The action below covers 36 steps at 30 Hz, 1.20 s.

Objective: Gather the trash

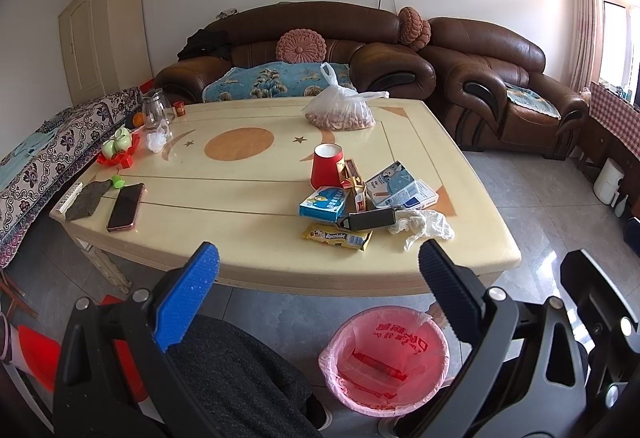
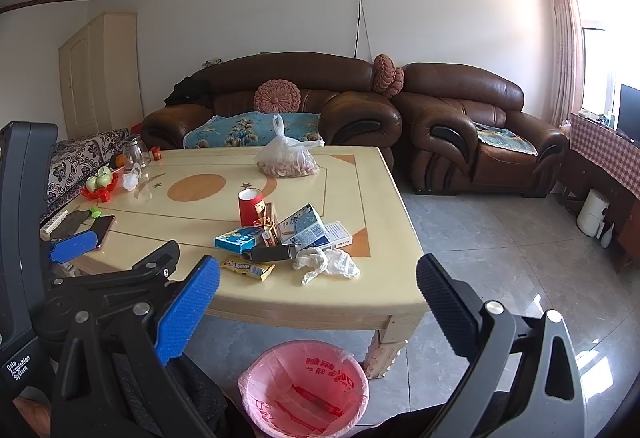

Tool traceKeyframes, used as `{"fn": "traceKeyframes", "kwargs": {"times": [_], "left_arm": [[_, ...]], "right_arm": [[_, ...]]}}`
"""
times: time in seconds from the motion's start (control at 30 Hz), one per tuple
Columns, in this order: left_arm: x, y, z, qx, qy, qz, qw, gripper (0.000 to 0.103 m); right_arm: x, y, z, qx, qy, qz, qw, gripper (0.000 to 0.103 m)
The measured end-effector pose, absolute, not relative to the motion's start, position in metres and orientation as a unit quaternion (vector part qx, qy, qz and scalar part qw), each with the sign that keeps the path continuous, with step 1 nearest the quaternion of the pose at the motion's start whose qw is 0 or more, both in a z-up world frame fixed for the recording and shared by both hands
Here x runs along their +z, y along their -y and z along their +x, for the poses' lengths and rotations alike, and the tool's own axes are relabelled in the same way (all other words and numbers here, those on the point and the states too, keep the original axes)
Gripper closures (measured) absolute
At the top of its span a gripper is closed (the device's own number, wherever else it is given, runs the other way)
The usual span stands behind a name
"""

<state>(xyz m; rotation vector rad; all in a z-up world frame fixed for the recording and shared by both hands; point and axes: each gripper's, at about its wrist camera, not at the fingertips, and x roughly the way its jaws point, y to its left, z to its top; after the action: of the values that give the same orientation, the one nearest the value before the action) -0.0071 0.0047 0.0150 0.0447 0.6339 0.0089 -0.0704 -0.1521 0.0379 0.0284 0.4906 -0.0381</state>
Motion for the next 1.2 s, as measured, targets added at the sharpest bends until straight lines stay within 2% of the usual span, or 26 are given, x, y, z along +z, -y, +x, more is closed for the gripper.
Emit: {"fn": "traceKeyframes", "kwargs": {"times": [0.83,1.2], "left_arm": [[0.017,-0.004,-0.005,0.006,-0.316,0.022,0.949,0.005],[-0.001,-0.006,0.016,0.002,-0.34,0.028,0.94,0.005]], "right_arm": [[0.034,0.157,-0.064,-0.005,-0.246,0.026,0.969,0.006],[0.02,0.16,-0.045,0.013,-0.253,0.02,0.967,0.006]]}}
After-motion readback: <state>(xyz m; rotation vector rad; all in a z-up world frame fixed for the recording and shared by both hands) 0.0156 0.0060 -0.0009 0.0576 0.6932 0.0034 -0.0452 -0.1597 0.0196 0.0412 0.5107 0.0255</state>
